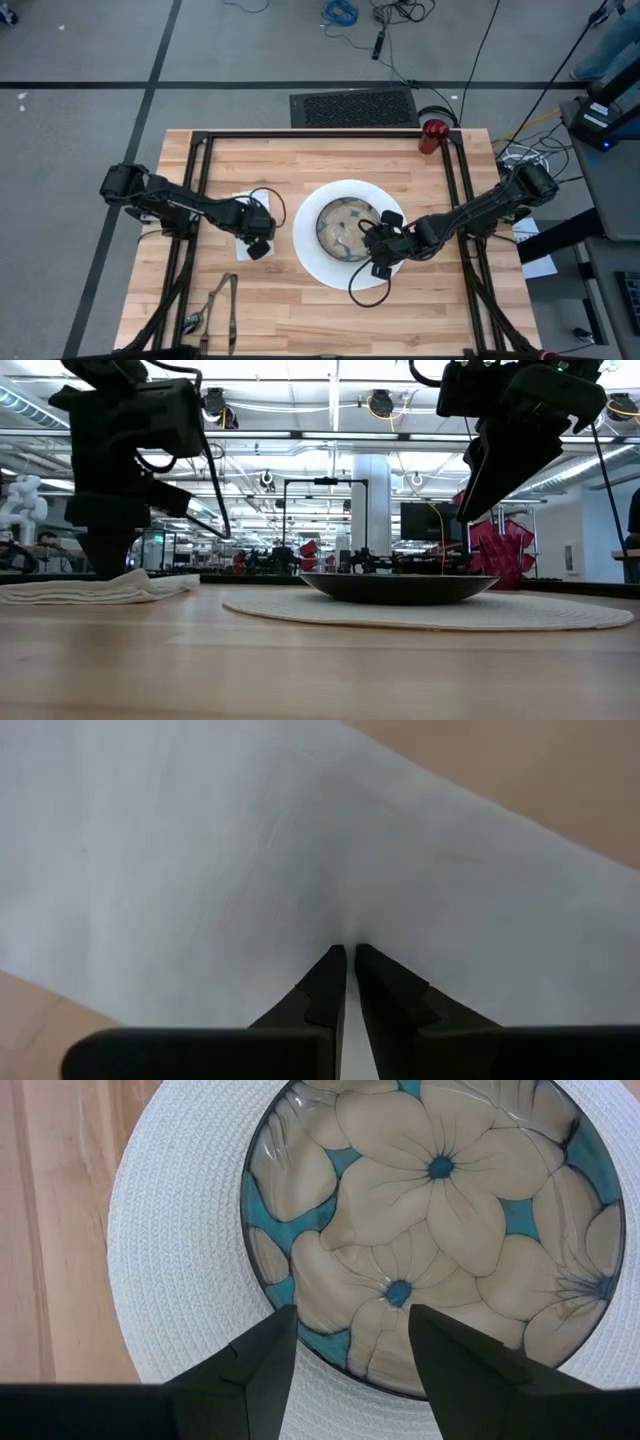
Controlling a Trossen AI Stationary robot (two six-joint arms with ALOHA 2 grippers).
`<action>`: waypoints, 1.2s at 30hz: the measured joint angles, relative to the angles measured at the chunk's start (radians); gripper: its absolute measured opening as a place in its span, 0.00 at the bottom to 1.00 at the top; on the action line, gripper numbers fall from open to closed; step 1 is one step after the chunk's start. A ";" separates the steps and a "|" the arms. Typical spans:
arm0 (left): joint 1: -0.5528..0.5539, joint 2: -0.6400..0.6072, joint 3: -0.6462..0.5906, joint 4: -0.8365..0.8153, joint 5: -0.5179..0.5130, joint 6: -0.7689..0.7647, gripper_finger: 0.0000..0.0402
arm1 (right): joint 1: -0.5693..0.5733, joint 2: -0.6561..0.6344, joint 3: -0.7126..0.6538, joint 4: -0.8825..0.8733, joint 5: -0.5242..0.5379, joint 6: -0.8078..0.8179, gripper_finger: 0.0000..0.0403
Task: Set table place
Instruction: Fold the white napkin
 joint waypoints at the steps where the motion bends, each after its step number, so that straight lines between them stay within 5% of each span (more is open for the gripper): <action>1: -0.010 0.000 -0.005 0.000 -0.001 -0.001 0.04 | 0.000 0.000 0.000 0.000 0.000 0.000 0.45; 21: -0.092 -0.038 0.043 -0.103 0.032 0.010 0.04 | -0.010 0.000 -0.001 -0.020 0.051 -0.020 0.45; 29: -0.122 -0.039 0.111 -0.086 0.008 0.032 0.04 | -0.077 0.000 -0.005 -0.419 0.051 0.093 0.45; 36: -0.177 -0.039 0.112 0.071 -0.080 0.025 0.04 | -0.093 0.000 -0.183 -0.328 -0.002 0.100 0.45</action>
